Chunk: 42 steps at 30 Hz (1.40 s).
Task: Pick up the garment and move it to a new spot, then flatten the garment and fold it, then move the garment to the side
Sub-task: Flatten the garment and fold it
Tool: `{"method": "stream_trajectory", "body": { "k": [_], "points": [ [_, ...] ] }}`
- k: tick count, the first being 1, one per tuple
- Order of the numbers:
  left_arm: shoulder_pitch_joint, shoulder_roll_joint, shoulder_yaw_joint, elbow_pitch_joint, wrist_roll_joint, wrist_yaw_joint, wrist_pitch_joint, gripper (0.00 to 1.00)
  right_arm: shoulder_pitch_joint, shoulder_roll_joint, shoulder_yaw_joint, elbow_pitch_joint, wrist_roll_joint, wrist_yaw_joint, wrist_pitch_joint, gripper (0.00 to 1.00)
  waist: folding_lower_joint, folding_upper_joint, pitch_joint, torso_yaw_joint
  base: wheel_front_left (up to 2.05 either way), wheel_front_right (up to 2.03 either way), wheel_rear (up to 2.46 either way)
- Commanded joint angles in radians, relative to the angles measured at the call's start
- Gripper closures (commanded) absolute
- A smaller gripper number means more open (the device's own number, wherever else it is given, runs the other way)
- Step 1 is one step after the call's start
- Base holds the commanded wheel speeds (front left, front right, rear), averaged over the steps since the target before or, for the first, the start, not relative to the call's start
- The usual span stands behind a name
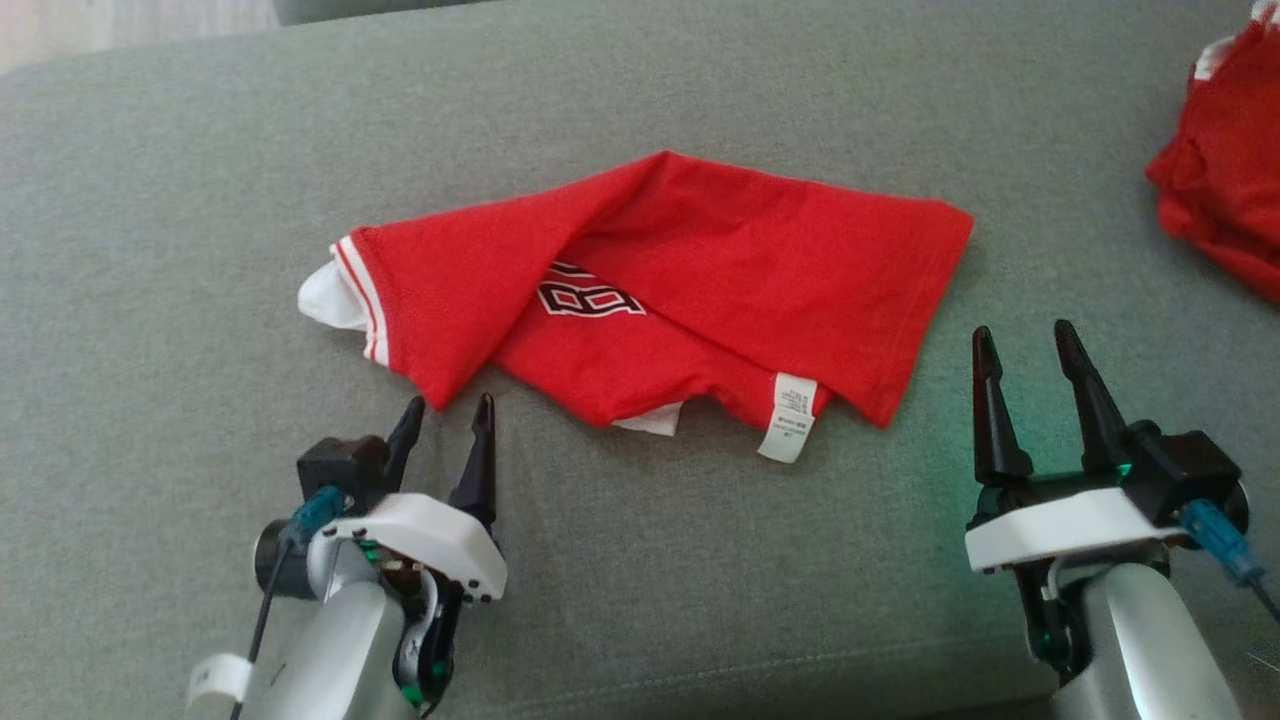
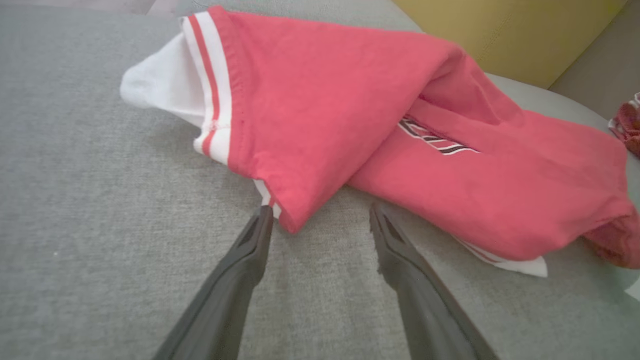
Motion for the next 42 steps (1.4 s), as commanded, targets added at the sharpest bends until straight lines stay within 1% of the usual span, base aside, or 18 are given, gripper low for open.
{"method": "stream_trajectory", "body": {
  "k": [1,8,9,10,11,13,14,18,21,26,30,33,36,37,42],
  "points": [
    [-0.039,0.002,0.033,-0.018,-0.010,0.007,-0.011,0.00,-0.035,-0.004,0.022,-0.030,0.007,0.007,-0.010,0.00,-0.0001,0.0000,0.008,-0.007,0.00,0.00,0.00],
    [-0.087,0.002,0.054,0.033,-0.014,0.007,-0.013,0.00,-0.044,-0.004,0.022,-0.037,0.011,0.007,-0.011,0.00,-0.0001,0.0000,0.021,-0.015,0.00,0.00,0.00],
    [-0.092,0.002,0.058,0.033,-0.014,0.007,-0.013,0.20,-0.045,-0.004,0.022,-0.038,0.011,0.007,-0.011,0.00,-0.0001,0.0000,0.022,-0.016,0.00,0.00,0.00],
    [-0.095,0.002,0.061,0.031,-0.014,0.006,-0.013,0.51,-0.046,-0.004,0.021,-0.038,0.010,0.007,-0.011,0.00,-0.0001,0.0000,0.023,-0.016,0.00,0.00,0.00],
    [-0.097,0.002,0.062,0.030,-0.013,0.005,-0.013,0.63,-0.047,-0.004,0.020,-0.039,0.010,0.007,-0.011,0.00,-0.0001,0.0000,0.024,-0.016,0.00,0.00,0.00],
    [-0.098,0.002,0.062,0.026,-0.013,-0.002,-0.013,0.91,-0.048,-0.004,0.019,-0.038,0.011,0.007,-0.011,0.00,-0.0001,0.0000,0.024,-0.016,0.00,0.00,0.00],
    [-0.098,0.002,0.060,0.025,-0.011,-0.005,-0.013,1.00,-0.049,-0.004,0.019,-0.039,0.011,0.007,-0.011,0.00,-0.0001,0.0000,0.024,-0.016,0.00,0.00,0.00],
    [-0.102,0.002,0.060,0.002,-0.003,-0.011,-0.014,1.00,-0.049,-0.004,0.018,-0.043,0.012,0.007,-0.011,0.00,-0.0001,0.0000,0.022,-0.013,0.00,0.00,0.00],
    [-0.104,0.002,0.071,-0.070,0.021,-0.011,-0.014,1.00,-0.047,-0.004,0.017,-0.048,0.013,0.007,-0.011,0.00,-0.0001,0.0000,0.024,-0.012,0.00,0.00,0.00],
    [-0.106,0.002,0.074,-0.233,0.046,-0.025,-0.014,1.00,-0.047,-0.004,0.011,-0.051,0.013,0.007,-0.011,0.00,-0.0001,0.0000,0.031,-0.007,0.00,0.00,0.00],
    [-0.154,0.005,0.070,-0.283,0.058,-0.034,-0.012,1.00,-0.051,-0.004,0.014,-0.050,0.015,0.007,-0.011,0.00,-0.0001,0.0000,0.041,-0.005,0.00,0.00,0.00],
    [-0.232,0.015,0.080,-0.266,0.062,-0.032,0.004,1.00,-0.059,-0.004,0.026,-0.052,0.019,0.007,-0.011,0.00,-0.0001,0.0000,0.058,-0.012,0.00,0.00,0.00],
    [-0.327,0.029,0.101,-0.204,0.056,-0.030,0.024,1.00,-0.072,-0.004,0.047,-0.056,0.024,0.007,-0.011,0.00,-0.0001,0.0000,0.081,-0.030,0.00,0.00,0.00],
    [-0.327,0.029,0.101,-0.204,0.056,-0.030,0.024,1.00,-0.072,-0.004,0.047,-0.056,0.024,0.007,-0.011,0.00,-0.0001,0.0000,0.081,-0.030,0.00,0.00,0.00],
    [-0.510,0.083,0.144,-0.045,0.047,-0.037,0.072,1.00,-0.102,-0.004,0.080,-0.066,0.029,0.007,-0.011,0.00,-0.0001,0.0000,0.134,-0.077,0.00,0.00,0.00]
  ]
}}
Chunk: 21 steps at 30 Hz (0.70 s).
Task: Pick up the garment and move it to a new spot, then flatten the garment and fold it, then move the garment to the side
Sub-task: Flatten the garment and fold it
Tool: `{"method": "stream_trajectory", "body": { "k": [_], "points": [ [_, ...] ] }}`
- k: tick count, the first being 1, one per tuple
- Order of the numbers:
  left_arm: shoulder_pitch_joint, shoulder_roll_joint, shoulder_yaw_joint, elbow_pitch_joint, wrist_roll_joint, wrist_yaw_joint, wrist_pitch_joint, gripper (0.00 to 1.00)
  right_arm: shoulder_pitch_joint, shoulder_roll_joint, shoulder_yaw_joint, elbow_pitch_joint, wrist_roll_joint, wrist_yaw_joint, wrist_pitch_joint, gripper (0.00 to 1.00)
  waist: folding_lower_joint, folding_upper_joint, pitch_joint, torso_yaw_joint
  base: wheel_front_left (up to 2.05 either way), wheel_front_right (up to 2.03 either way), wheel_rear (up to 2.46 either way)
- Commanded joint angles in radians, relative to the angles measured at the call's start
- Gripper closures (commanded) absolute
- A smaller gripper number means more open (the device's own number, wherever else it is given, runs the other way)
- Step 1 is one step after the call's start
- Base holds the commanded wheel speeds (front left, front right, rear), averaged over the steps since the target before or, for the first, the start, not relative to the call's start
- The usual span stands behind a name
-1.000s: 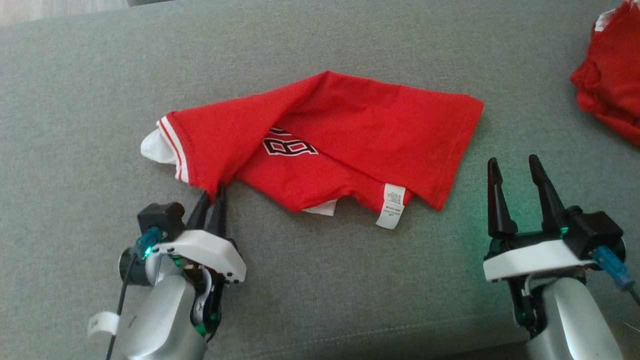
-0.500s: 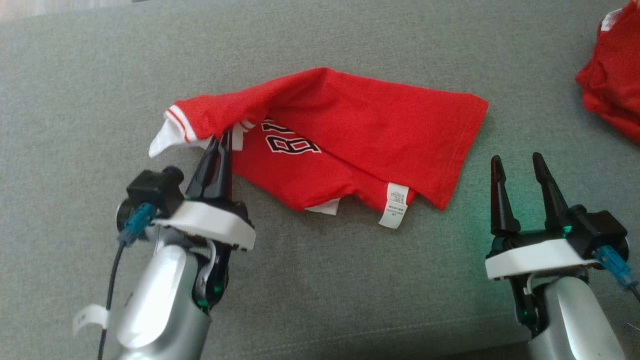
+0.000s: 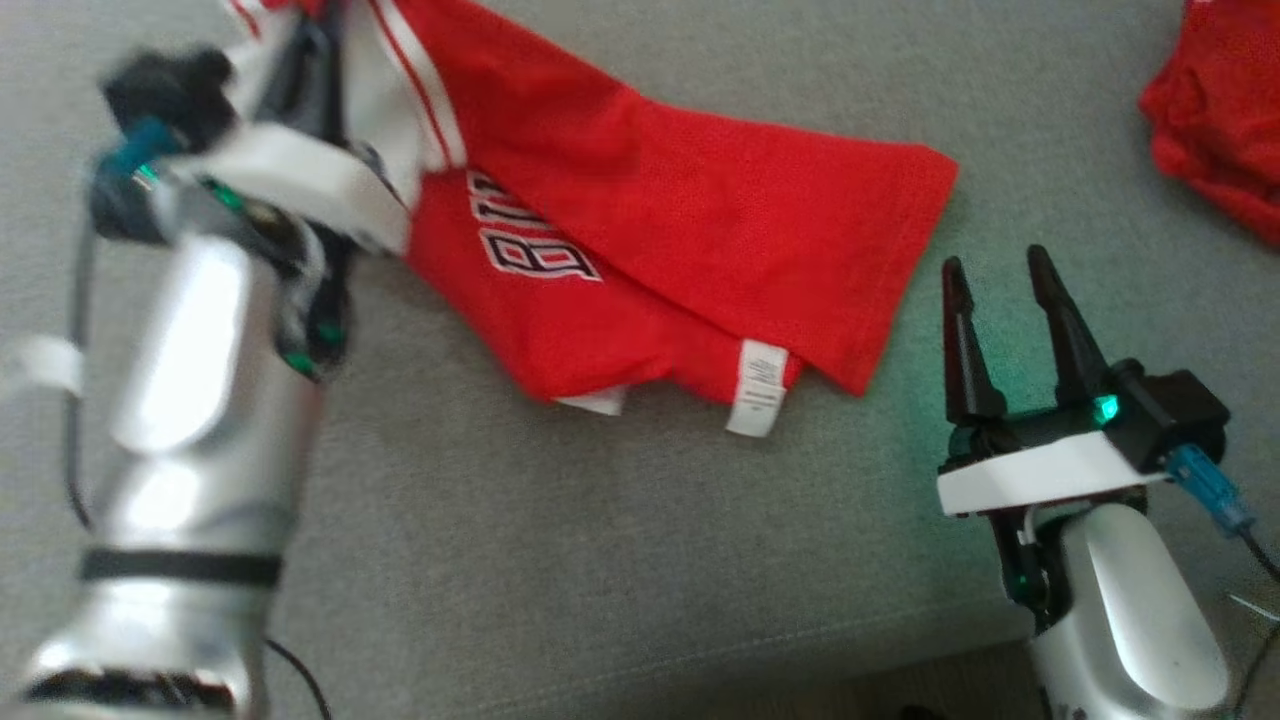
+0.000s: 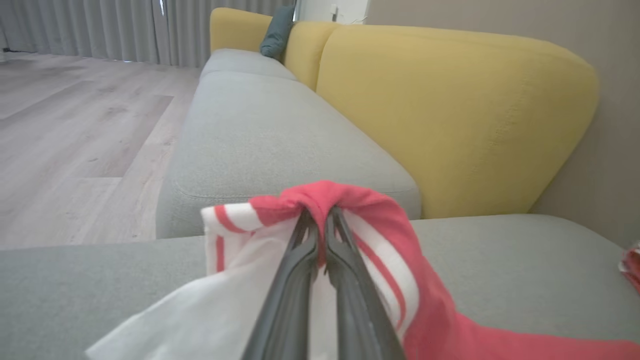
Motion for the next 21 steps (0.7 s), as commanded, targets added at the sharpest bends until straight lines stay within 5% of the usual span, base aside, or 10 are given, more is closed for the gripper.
{"method": "stream_trajectory", "body": {
  "k": [1,10,13,14,21],
  "points": [
    [-0.079,0.051,0.043,0.002,0.002,-0.001,0.007,1.00,-0.025,-0.004,0.032,-0.034,0.009,0.007,-0.011,0.00,-0.0001,0.0000,0.035,-0.033,0.00,0.00,0.00],
    [-0.288,0.148,0.107,0.275,-0.029,-0.008,0.049,1.00,-0.049,-0.004,0.085,-0.041,0.044,0.007,-0.011,0.00,-0.0001,0.0000,0.102,-0.093,0.00,0.00,0.00],
    [-0.307,0.162,0.113,0.335,-0.038,-0.020,0.036,0.48,-0.048,-0.004,0.091,-0.040,0.048,0.007,-0.011,0.00,-0.0001,0.0000,0.104,-0.098,0.00,0.00,0.00],
    [-0.311,0.164,0.112,0.351,-0.039,-0.026,0.028,0.04,-0.047,-0.004,0.091,-0.038,0.049,0.007,-0.011,0.00,-0.0001,0.0000,0.103,-0.097,0.00,0.00,0.00],
    [-0.321,0.142,0.104,0.386,-0.054,-0.072,-0.060,0.00,-0.029,-0.004,0.124,-0.014,0.013,0.007,-0.011,0.00,-0.0001,0.0000,0.051,-0.055,0.00,0.00,0.00]
  ]
}}
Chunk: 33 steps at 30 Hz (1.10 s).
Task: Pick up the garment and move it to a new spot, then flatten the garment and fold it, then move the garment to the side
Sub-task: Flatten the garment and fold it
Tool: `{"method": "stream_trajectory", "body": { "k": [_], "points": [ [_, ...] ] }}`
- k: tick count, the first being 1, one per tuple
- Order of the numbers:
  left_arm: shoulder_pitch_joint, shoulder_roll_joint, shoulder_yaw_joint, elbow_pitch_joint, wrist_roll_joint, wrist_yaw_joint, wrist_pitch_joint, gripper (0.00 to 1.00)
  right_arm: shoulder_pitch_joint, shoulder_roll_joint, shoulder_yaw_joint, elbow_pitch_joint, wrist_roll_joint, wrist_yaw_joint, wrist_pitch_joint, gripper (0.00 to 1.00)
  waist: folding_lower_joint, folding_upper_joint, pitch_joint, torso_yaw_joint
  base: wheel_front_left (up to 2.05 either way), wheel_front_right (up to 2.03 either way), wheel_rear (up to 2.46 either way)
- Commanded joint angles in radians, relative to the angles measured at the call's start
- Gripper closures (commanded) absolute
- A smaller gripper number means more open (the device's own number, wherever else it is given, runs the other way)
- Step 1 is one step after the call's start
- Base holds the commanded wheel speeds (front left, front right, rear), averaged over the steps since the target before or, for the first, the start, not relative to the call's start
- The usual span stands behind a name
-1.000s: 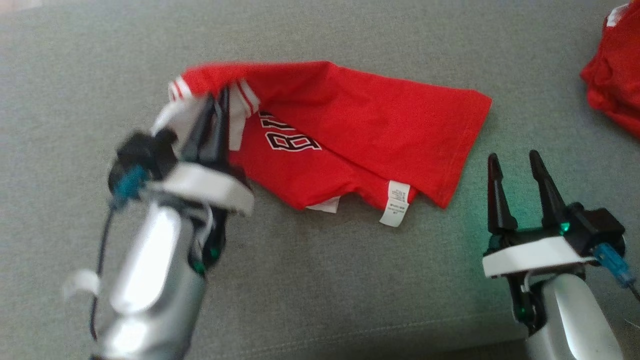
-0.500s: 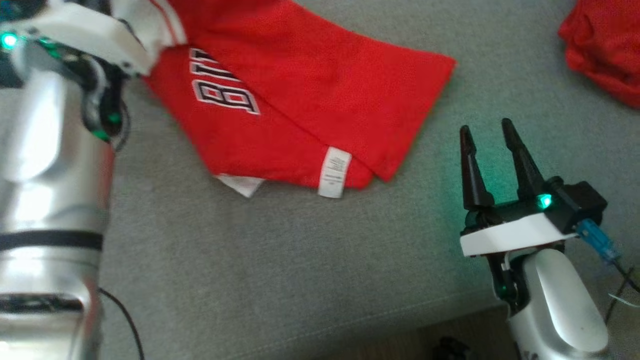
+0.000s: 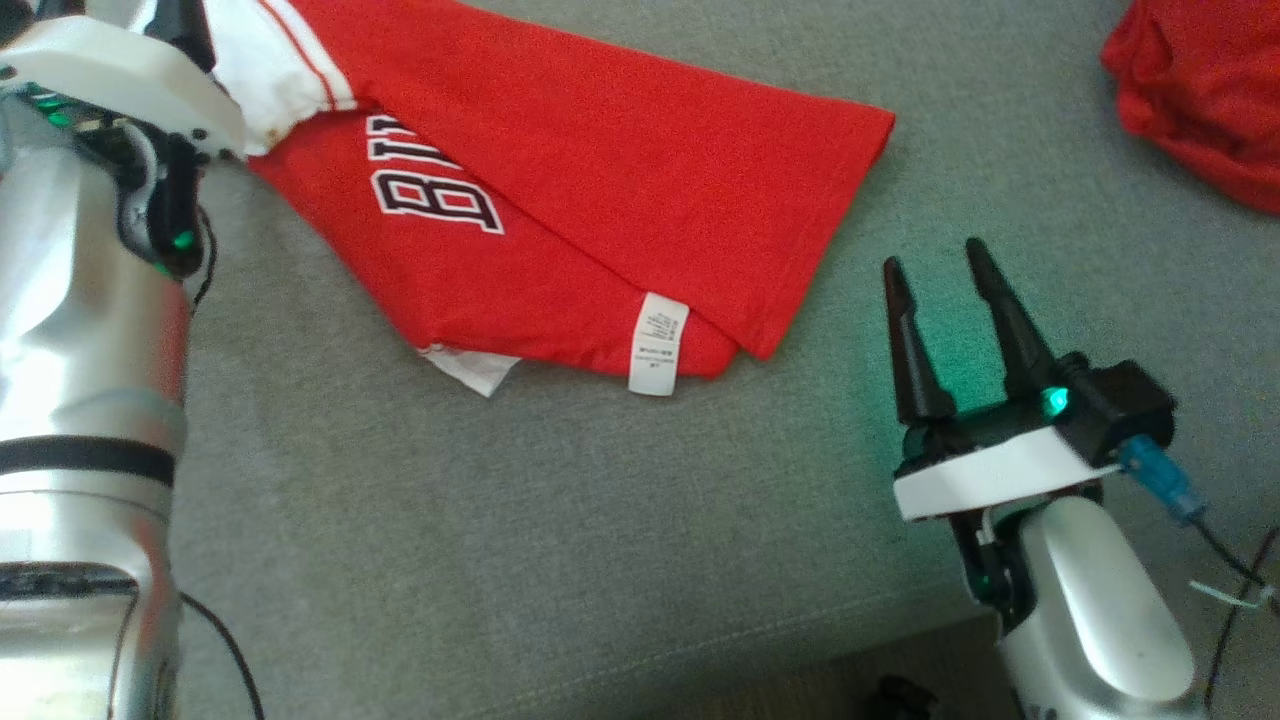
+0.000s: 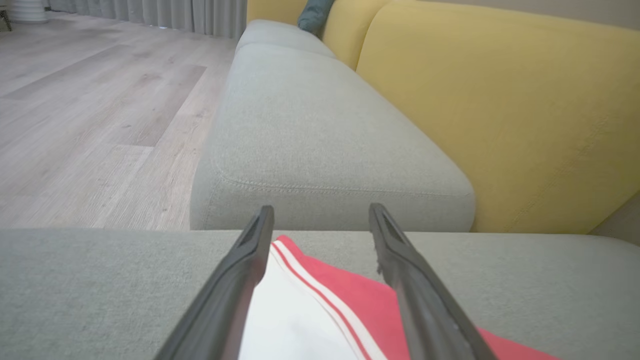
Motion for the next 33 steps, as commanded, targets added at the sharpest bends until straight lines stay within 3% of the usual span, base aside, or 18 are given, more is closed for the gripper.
{"method": "stream_trajectory", "body": {
  "k": [1,7,13,24,33],
  "points": [
    [-0.030,0.025,0.014,-0.038,-0.004,-0.010,-0.016,0.00,0.008,-0.004,0.030,-0.016,-0.015,0.007,-0.011,0.00,0.0000,0.0000,-0.028,0.025,0.00,0.00,0.00],
    [0.075,-0.020,0.017,-0.138,-0.023,-0.035,-0.034,0.00,0.040,-0.004,0.034,0.027,-0.068,0.007,-0.011,0.00,0.0000,0.0000,-0.100,0.084,0.00,0.00,0.00],
    [0.305,-0.059,0.014,-0.371,0.014,-0.042,-0.035,0.00,0.077,-0.004,0.031,0.095,-0.093,0.007,-0.004,0.00,0.0000,0.0000,-0.151,0.139,0.00,0.00,0.00],
    [0.682,-0.127,0.019,-0.659,0.053,-0.010,-0.035,0.00,0.075,-0.004,0.013,0.188,-0.069,0.007,-0.004,0.00,0.0000,0.0000,-0.176,0.209,0.00,0.00,0.00],
    [0.848,-0.152,-0.006,-0.759,0.042,0.028,-0.035,0.00,0.037,-0.004,-0.021,0.275,-0.024,0.007,-0.009,0.00,0.0000,0.0000,-0.183,0.236,0.00,0.00,0.00]
  ]
}}
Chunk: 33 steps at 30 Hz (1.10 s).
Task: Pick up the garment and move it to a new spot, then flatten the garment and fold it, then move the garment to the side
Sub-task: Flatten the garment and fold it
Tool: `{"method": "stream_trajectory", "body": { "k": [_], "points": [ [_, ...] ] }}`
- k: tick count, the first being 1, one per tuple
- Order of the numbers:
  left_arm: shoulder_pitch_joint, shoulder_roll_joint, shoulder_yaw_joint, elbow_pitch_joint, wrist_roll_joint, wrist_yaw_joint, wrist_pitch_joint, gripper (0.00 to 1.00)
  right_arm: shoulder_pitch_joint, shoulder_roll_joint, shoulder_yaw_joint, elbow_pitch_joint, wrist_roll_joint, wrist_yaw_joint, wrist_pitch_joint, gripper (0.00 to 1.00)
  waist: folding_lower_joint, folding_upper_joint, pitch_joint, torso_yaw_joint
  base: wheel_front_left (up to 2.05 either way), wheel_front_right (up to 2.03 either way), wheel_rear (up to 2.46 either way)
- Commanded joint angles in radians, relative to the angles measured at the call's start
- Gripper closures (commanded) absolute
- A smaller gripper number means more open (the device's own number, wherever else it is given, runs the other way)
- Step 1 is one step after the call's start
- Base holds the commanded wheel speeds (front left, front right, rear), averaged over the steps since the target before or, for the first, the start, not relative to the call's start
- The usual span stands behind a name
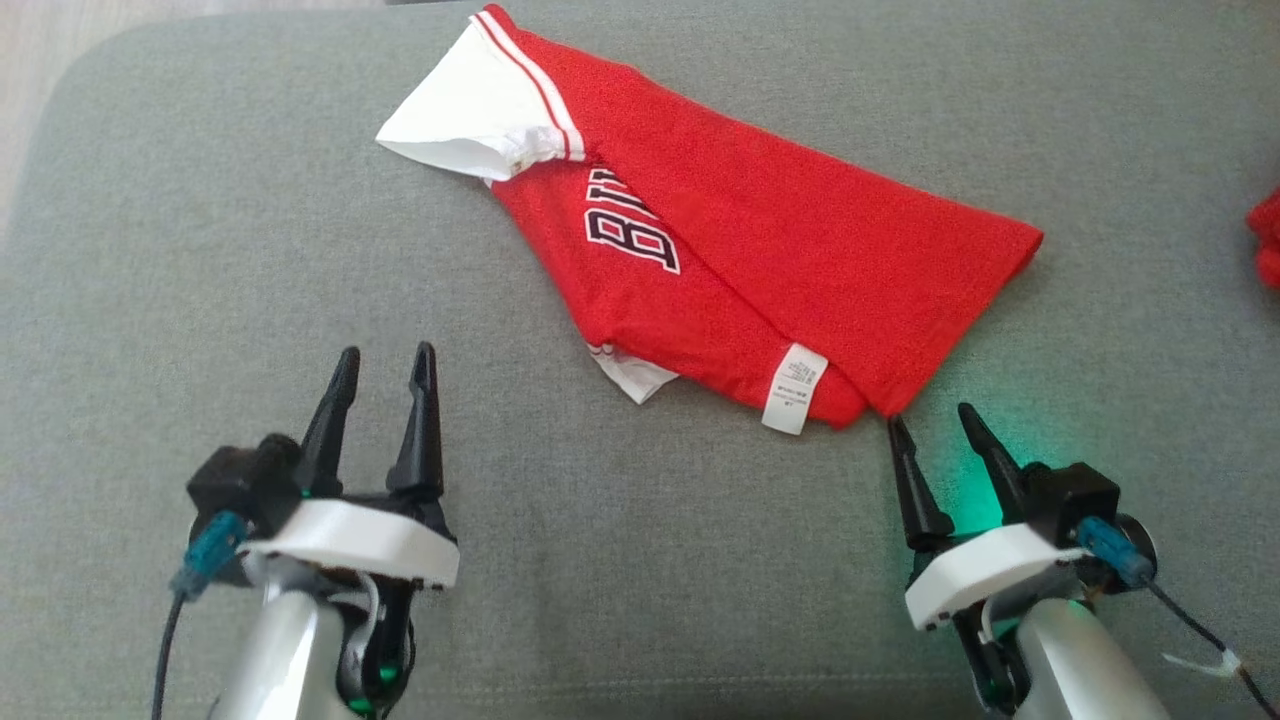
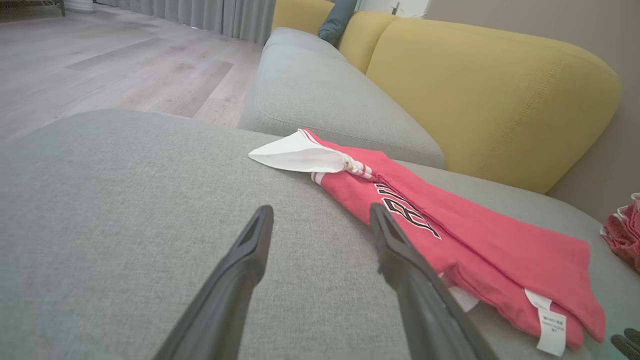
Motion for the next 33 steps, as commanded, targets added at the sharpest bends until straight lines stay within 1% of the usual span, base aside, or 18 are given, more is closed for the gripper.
{"method": "stream_trajectory", "body": {
  "k": [1,10,12,14,17,19,20,21,25,28,29,33],
  "points": [
    [-0.009,0.003,0.025,-0.043,-0.002,0.008,-0.012,0.00,-0.044,-0.003,0.018,-0.012,0.009,0.007,-0.011,0.00,0.0000,0.0000,0.002,0.005,0.00,0.00,0.00],
    [0.009,0.001,0.015,-0.058,-0.006,0.024,-0.012,0.00,-0.087,-0.003,0.027,0.044,0.046,0.007,-0.012,0.00,0.0000,0.0000,0.015,0.030,0.00,0.00,0.00],
    [0.008,0.001,0.016,-0.059,-0.006,0.026,-0.012,0.00,-0.095,-0.003,0.031,0.056,0.052,0.007,-0.012,0.16,0.0000,0.0000,0.019,0.033,0.00,0.00,0.00],
    [0.007,0.001,0.017,-0.060,-0.007,0.027,-0.012,0.00,-0.103,-0.003,0.033,0.062,0.055,0.007,-0.012,0.48,0.0000,0.0000,0.023,0.034,0.00,0.00,0.00],
    [0.006,0.001,0.018,-0.061,-0.009,0.031,-0.012,0.00,-0.111,-0.003,0.045,0.063,0.066,0.007,-0.012,0.66,0.0000,0.0000,0.026,0.033,0.00,0.00,0.00],
    [0.006,0.000,0.018,-0.061,-0.010,0.033,-0.012,0.00,-0.114,-0.003,0.055,0.060,0.074,0.007,-0.012,0.84,0.0000,0.0000,0.028,0.031,0.00,0.00,0.00],
    [0.006,0.000,0.018,-0.061,-0.010,0.034,-0.012,0.00,-0.114,-0.003,0.057,0.056,0.078,0.007,-0.012,0.96,0.0000,0.0000,0.029,0.030,0.00,0.00,0.00],
    [0.006,0.000,0.018,-0.061,-0.010,0.036,-0.012,0.00,-0.115,-0.003,0.059,0.050,0.082,0.007,-0.012,1.00,0.0000,0.0000,0.029,0.028,0.00,0.00,0.00],
    [0.007,0.000,0.017,-0.061,-0.011,0.039,-0.012,0.00,-0.112,-0.003,0.059,-0.003,0.078,0.007,-0.012,1.00,0.0000,0.0000,0.031,0.022,0.00,0.00,0.00],
    [0.007,0.000,0.014,-0.061,-0.014,0.040,-0.012,0.00,-0.109,-0.003,0.047,-0.068,0.070,0.007,-0.012,1.00,0.0000,0.0000,0.031,0.019,0.00,0.00,0.00],
    [0.007,0.000,0.014,-0.061,-0.014,0.040,-0.012,0.00,-0.109,-0.003,0.047,-0.068,0.070,0.007,-0.012,1.00,0.0000,0.0000,0.031,0.019,0.00,0.00,0.00],
    [0.005,0.000,0.005,-0.061,-0.020,0.041,-0.012,0.00,-0.128,-0.003,0.033,-0.152,0.046,0.007,-0.012,1.00,0.0000,0.0000,0.034,0.023,0.00,0.00,0.00]
  ]
}}
